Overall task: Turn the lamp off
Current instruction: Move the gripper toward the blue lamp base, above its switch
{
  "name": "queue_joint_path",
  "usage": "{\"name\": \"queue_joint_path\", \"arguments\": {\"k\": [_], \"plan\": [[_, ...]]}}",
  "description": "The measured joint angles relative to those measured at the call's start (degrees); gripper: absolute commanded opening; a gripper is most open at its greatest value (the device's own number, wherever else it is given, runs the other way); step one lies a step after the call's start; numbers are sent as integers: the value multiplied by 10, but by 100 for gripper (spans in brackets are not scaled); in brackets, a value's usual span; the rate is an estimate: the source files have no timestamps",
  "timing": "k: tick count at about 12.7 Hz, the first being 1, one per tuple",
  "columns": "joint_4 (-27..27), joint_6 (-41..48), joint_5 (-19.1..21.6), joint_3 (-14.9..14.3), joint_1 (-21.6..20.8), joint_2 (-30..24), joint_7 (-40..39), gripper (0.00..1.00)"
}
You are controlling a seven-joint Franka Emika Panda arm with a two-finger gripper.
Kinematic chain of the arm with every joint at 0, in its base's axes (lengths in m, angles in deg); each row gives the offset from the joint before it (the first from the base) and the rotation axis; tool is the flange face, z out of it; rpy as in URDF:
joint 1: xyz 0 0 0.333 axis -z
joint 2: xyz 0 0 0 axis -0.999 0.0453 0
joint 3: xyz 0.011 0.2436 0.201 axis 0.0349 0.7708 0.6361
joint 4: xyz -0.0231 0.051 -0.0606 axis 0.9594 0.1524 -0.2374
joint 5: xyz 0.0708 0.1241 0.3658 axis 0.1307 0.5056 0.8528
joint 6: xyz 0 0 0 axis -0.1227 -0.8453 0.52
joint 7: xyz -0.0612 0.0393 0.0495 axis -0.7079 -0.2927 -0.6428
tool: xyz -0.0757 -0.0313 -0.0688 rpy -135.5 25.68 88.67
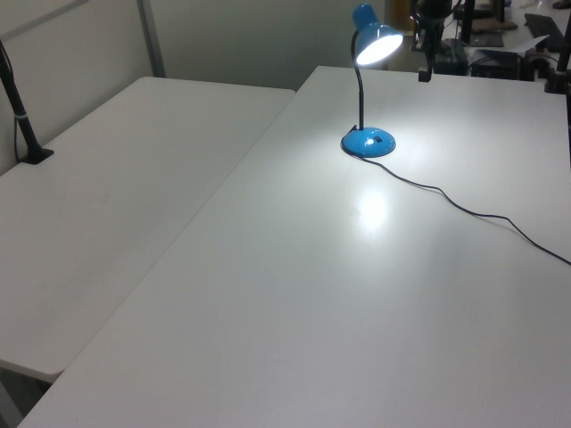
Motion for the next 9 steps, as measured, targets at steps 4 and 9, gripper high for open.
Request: {"name": "queue_joint_path", "arguments": {"k": [4, 9], "plan": [[-88, -155, 3, -1, 55, 6, 98, 0], [-196, -387, 3, -2, 109, 43, 179, 0]]}}
